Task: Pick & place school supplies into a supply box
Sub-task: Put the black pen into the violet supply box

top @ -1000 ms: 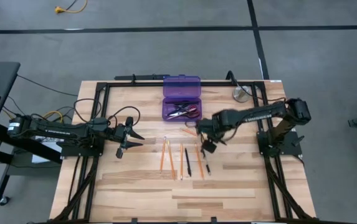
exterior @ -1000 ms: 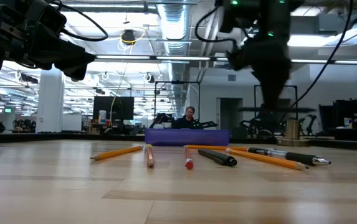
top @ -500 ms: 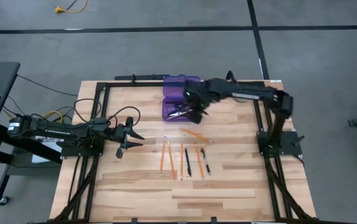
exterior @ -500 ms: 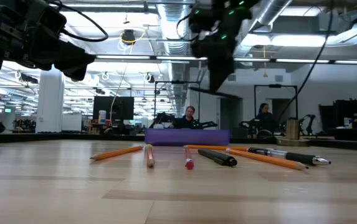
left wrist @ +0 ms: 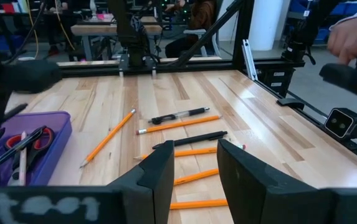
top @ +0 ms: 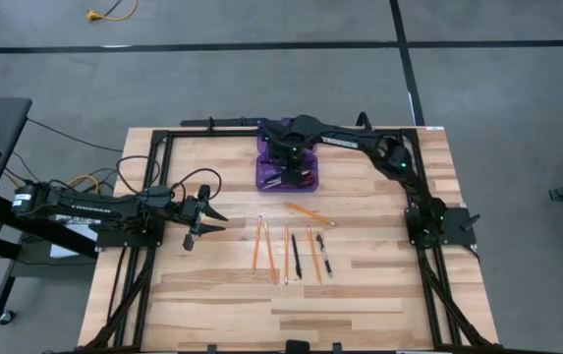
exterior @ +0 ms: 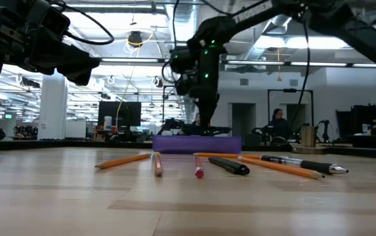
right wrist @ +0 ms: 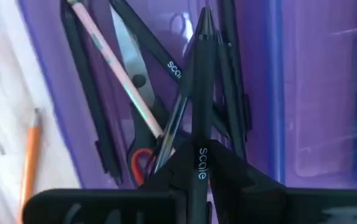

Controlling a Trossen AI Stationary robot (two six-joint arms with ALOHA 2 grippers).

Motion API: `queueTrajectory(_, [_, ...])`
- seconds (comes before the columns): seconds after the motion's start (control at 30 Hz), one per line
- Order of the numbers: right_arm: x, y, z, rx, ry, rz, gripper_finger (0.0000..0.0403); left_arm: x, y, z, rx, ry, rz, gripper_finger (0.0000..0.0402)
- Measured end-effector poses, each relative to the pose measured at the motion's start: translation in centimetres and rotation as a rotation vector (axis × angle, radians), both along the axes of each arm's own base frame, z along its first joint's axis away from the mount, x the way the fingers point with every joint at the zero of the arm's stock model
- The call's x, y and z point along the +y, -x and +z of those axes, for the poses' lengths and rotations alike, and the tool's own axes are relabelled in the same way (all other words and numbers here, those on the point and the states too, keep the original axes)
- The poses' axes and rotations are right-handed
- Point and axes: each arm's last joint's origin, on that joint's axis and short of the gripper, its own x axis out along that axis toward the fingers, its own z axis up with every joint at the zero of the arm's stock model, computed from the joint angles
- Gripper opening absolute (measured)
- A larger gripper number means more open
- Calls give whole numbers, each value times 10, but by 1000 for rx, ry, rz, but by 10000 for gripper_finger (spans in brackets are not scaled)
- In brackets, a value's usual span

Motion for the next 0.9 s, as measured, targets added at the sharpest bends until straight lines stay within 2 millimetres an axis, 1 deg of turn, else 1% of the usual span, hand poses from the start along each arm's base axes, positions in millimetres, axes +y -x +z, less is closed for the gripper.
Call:
queueTrajectory(0.1, [-3,-5,-8,20,-6,8,29,0,0,0,1,-7,-1,110])
queueTrajectory(0.23, [-6,-7,-15,31,-6,6,29,0,0,-1,7,-9,-1,110])
queueTrajectory(0.37, [-8,-6,-14,33,-3,0,30,0,0,-1,7,-10,-1,110])
queueTrajectory(0.63, [-8,-6,-14,36,0,-12,47,0,0,-1,8,-10,-2,110])
queueTrajectory(0.9, [-12,-4,-14,64,70,-26,50,0,0,-2,19,-10,-2,110])
